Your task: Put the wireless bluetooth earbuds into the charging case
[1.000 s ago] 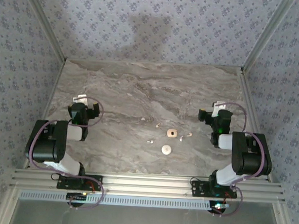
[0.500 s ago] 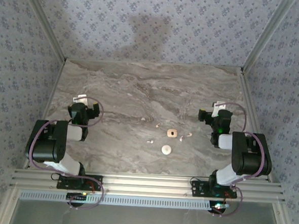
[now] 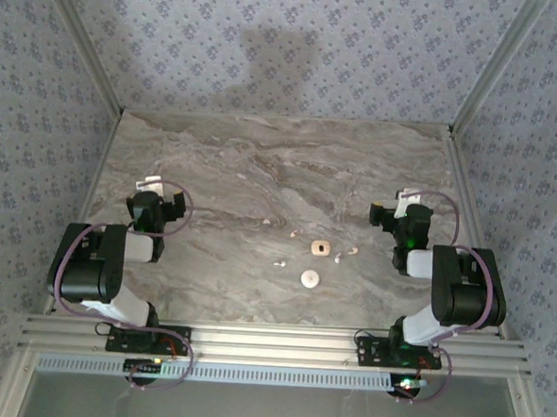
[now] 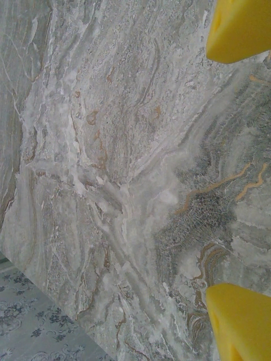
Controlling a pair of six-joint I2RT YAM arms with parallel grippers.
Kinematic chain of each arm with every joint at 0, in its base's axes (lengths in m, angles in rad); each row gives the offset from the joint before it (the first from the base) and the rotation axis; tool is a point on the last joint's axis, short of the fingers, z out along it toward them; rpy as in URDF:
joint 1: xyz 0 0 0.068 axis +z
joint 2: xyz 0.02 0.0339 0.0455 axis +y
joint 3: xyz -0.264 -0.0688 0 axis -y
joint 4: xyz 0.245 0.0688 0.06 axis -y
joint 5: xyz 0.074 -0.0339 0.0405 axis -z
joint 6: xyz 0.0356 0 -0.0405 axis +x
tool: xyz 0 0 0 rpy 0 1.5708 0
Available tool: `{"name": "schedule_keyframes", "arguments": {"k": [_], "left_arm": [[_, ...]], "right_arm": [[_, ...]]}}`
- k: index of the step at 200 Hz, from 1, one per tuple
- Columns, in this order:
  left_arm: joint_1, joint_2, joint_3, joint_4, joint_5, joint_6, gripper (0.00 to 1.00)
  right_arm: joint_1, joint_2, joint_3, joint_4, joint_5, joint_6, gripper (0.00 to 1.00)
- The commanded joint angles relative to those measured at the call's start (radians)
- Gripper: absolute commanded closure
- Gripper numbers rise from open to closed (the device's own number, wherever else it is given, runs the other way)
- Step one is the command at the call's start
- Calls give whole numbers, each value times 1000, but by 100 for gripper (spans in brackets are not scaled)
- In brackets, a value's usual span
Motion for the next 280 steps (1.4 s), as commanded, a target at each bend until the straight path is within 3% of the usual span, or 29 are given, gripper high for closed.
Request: {"name": "schedule_keyframes", "arguments": {"k": [1,246,261,280], "left_arm": [[-1,-12,24,21,9,-4,0],[-2,-15,29,14,19,2,0],[-2,-34,57,-50,49,14,0],[-6,-90,130,-221,51,17,0]], "right_arm": [[-1,-1,13,3,-3,10,0],[0,-5,10,8,-6,12,0],[-1,-39,40,-74,-7,10,0],[3,-133,132,-318,-20,13,0]]}}
